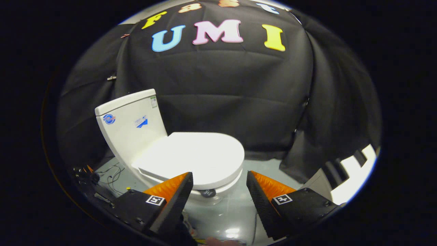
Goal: Open the toilet lid.
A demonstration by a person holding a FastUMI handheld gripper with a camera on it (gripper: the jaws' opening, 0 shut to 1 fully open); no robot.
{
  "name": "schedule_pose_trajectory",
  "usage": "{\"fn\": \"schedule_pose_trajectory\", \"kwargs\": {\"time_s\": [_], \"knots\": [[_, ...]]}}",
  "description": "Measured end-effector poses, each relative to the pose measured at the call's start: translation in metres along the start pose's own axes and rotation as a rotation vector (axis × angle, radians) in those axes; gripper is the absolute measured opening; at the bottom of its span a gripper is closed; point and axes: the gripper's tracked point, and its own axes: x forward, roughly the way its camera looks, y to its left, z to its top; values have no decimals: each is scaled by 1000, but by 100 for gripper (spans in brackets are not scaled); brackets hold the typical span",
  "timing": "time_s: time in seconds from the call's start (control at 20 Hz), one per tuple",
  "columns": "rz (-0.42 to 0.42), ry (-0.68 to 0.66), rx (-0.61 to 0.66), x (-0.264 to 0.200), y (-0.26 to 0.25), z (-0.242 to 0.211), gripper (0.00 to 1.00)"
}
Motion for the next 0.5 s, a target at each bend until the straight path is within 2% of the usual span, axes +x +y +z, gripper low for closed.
{"fn": "schedule_pose_trajectory", "kwargs": {"time_s": [0.1, 0.3, 0.45, 0.5], "knots": [[32, 82, 62, 18, 5, -28, 99], [68, 190, 103, 50, 2, -70, 99], [132, 281, 221, 69, 6, -96, 99], [131, 323, 258, 78, 4, -107, 97]]}}
